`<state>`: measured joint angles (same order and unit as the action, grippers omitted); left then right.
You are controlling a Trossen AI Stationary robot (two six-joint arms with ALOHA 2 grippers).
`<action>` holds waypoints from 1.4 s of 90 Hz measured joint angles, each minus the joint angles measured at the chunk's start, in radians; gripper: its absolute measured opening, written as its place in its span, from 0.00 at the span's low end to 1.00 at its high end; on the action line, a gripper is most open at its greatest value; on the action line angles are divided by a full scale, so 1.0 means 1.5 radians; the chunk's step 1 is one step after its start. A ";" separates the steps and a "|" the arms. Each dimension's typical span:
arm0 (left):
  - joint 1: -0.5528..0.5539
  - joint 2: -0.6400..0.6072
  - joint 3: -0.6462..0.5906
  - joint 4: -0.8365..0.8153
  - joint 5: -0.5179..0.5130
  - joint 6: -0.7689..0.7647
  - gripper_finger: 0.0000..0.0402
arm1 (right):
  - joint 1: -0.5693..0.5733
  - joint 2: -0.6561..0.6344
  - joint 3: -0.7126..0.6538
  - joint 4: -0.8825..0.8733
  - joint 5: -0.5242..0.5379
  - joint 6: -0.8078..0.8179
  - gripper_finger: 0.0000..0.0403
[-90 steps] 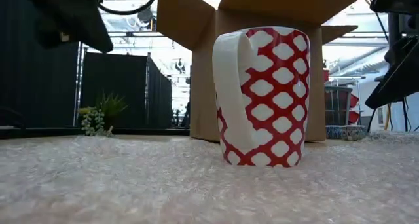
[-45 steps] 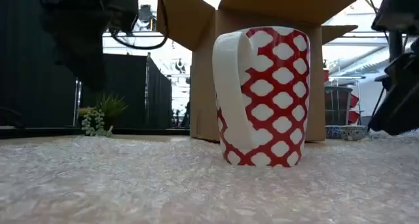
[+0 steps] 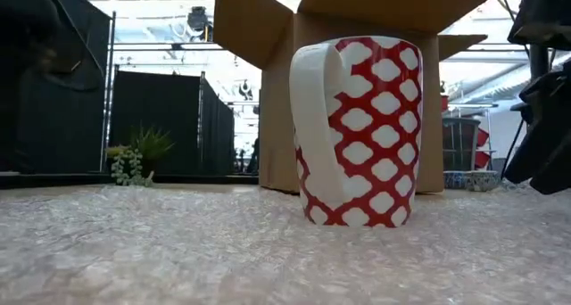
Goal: Wrap mug
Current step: Wrap the red mug with the bubble wrap
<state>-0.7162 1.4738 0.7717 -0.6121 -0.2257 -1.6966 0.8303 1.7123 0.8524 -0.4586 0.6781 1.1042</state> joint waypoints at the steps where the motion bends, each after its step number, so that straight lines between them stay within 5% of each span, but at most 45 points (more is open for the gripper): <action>1: 0.000 0.000 -0.004 0.007 -0.002 0.000 0.67 | 0.000 0.000 0.000 0.001 0.000 0.000 0.56; 13: 0.000 0.011 -0.040 0.090 -0.006 0.000 0.67 | 0.000 0.000 0.000 0.017 0.000 -0.005 0.56; 32: -0.003 0.035 -0.042 0.079 -0.005 0.003 0.67 | 0.000 0.000 0.000 0.022 0.001 -0.010 0.56; 62: -0.026 -0.005 0.022 -0.065 0.011 -0.027 0.67 | -0.008 0.000 0.000 0.022 0.004 -0.016 0.56; 99: -0.050 0.032 -0.089 0.196 -0.029 -0.102 0.67 | 0.002 0.000 0.000 0.062 0.002 -0.063 0.56; 126: -0.030 0.058 -0.083 0.324 -0.090 0.024 0.57 | 0.002 0.000 0.000 0.062 0.002 -0.064 0.56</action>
<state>-0.7610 1.5612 0.6470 -0.1257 -0.3613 -1.6610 0.8330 1.7123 0.8528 -0.3660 0.6811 1.0088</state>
